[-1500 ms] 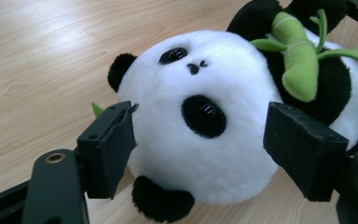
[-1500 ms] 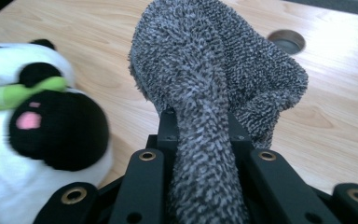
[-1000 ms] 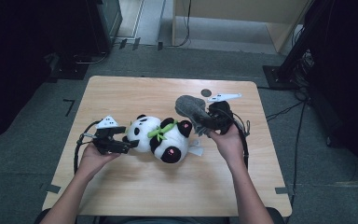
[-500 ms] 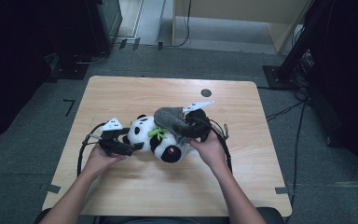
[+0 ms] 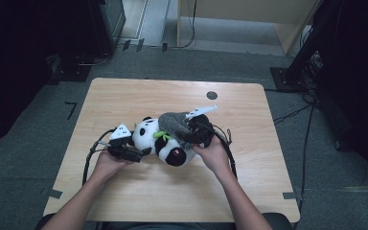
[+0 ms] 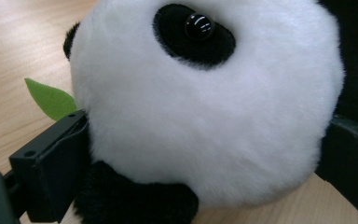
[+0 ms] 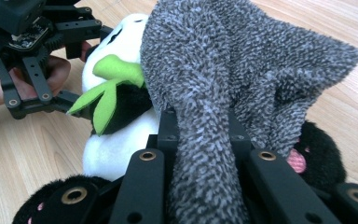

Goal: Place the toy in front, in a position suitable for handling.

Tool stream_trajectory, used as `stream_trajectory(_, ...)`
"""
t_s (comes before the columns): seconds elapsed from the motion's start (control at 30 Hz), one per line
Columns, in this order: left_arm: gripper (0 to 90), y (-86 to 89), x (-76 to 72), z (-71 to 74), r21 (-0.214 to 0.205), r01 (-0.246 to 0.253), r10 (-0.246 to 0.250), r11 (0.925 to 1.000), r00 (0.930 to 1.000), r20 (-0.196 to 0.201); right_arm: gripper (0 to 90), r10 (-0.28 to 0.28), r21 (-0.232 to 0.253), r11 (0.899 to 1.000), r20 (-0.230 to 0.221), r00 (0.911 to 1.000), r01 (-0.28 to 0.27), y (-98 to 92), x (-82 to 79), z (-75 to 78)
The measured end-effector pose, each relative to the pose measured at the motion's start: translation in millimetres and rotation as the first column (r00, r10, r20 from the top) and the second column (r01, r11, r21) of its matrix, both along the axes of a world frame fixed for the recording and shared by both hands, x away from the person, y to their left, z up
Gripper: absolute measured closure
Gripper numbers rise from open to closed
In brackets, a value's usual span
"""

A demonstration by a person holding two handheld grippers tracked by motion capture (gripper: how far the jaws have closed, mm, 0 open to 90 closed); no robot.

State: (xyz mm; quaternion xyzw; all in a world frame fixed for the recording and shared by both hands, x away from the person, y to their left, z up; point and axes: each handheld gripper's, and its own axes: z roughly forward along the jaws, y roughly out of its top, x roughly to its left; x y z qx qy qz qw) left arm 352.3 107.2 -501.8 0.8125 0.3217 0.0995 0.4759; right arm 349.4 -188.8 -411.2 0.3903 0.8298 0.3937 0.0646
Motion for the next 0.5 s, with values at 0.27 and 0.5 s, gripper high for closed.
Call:
stream_trajectory(0.27, 28.0, -1.2, -4.1, 9.5, 0.055, -0.028, 0.027, 0.9981, 0.9996, 0.006, 75.6, -0.003, -0.006, 1.000, 0.016, 0.9999, 0.003, 0.5, 0.8, 2.2)
stream_trajectory(0.5, 31.0, 0.5, -6.7, 11.6, 0.074, -0.015, 0.015, 0.9971, 0.9999, 0.003, 75.5, 0.023, 0.038, 0.999, 0.034, 0.9992, -0.025, 12.0, 21.3, 24.7)
